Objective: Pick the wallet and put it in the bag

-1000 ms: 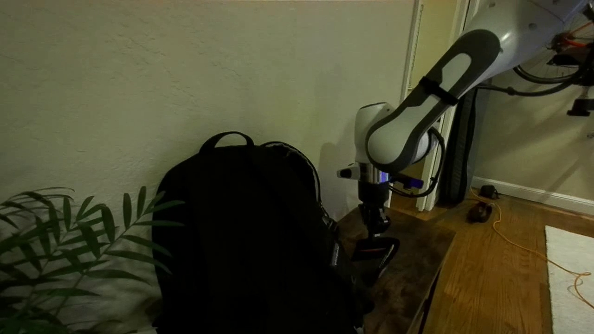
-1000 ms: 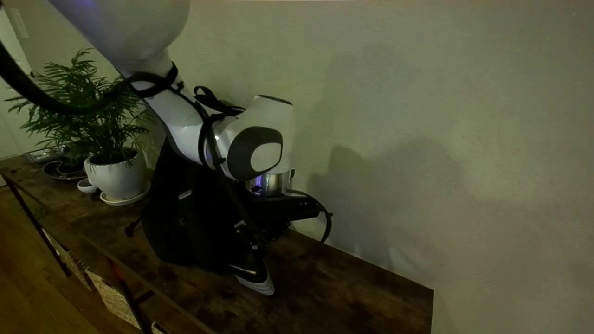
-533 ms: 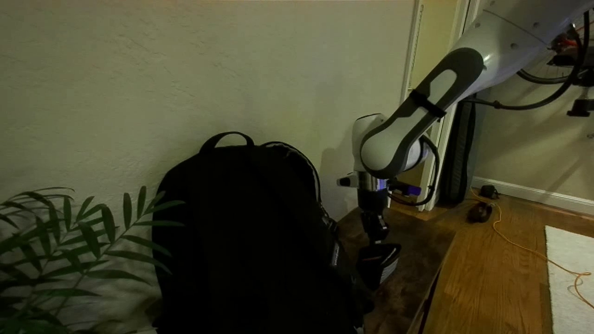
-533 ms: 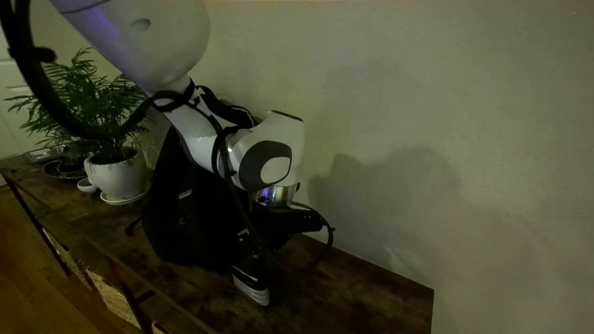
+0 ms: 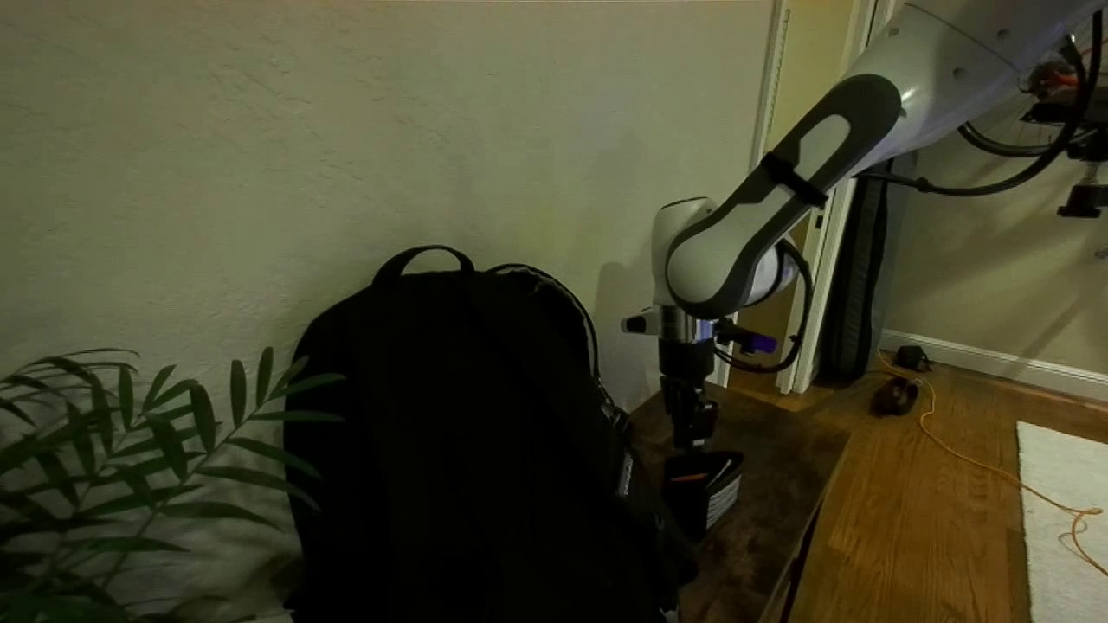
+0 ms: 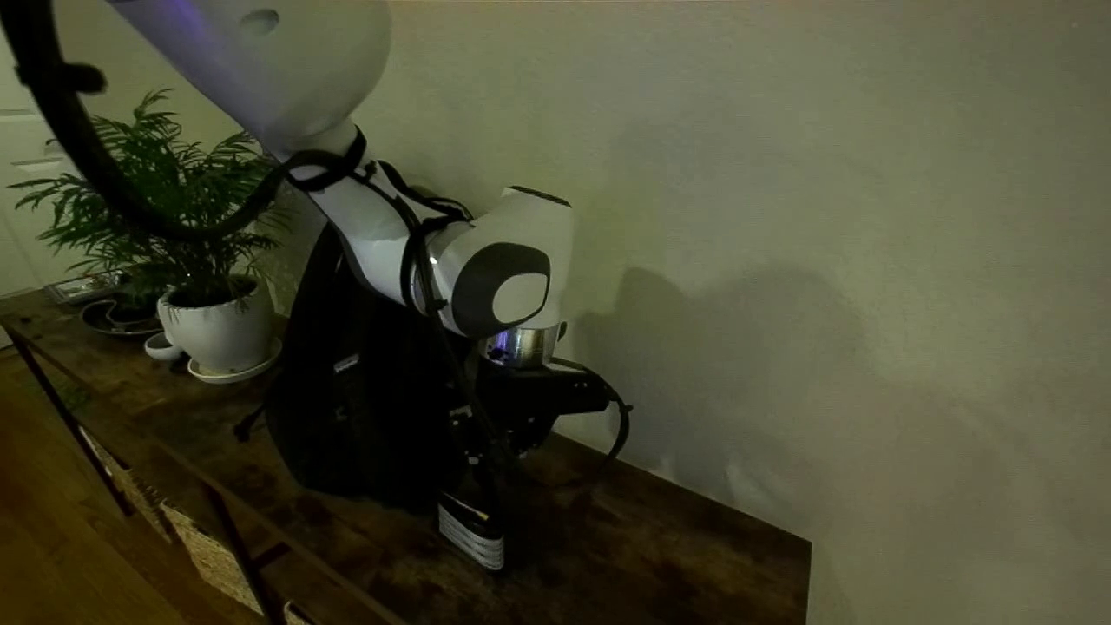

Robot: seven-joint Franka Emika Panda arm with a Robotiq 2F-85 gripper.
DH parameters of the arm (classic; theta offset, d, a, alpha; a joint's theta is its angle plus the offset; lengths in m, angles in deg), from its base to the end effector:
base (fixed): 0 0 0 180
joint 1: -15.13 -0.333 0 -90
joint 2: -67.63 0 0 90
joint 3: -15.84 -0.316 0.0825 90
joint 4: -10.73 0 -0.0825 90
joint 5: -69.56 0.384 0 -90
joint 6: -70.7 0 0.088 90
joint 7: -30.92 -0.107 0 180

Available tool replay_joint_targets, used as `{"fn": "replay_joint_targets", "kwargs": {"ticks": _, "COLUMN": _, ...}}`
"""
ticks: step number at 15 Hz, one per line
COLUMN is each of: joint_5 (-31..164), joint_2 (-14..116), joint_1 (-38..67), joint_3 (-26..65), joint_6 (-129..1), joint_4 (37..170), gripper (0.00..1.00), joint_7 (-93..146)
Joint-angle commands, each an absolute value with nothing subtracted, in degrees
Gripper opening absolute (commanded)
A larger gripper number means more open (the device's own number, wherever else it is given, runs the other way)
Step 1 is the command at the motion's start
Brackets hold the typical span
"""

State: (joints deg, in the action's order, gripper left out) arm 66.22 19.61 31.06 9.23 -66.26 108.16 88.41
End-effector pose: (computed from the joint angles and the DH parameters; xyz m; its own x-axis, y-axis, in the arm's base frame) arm 0.6388 -0.1098 0.0977 0.6546 0.7553 -0.0316 0.7444 -0.6513 -0.1469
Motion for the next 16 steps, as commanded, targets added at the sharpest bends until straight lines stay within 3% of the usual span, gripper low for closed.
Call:
{"fn": "replay_joint_targets", "kwargs": {"ticks": 1, "joint_5": 68.1, "joint_2": 24.0, "joint_1": 31.9, "joint_3": 8.5, "joint_6": -66.5, "joint_4": 112.1, "gripper": 0.74, "joint_7": 90.0}}
{"fn": "replay_joint_targets", "kwargs": {"ticks": 5, "joint_5": 68.9, "joint_2": 27.6, "joint_1": 31.8, "joint_3": 8.3, "joint_6": -64.6, "joint_4": 114.6, "gripper": 1.0, "joint_7": 90.3}}
{"fn": "replay_joint_targets", "kwargs": {"ticks": 11, "joint_5": 68.3, "joint_2": 31.4, "joint_1": 31.5, "joint_3": 8.8, "joint_6": -66.6, "joint_4": 121.0, "gripper": 1.0, "joint_7": 94.6}}
{"fn": "replay_joint_targets", "kwargs": {"ticks": 16, "joint_5": 65.5, "joint_2": 31.6, "joint_1": 30.1, "joint_3": 10.5, "joint_6": -76.1, "joint_4": 126.9, "gripper": 1.0, "joint_7": 96.2}}
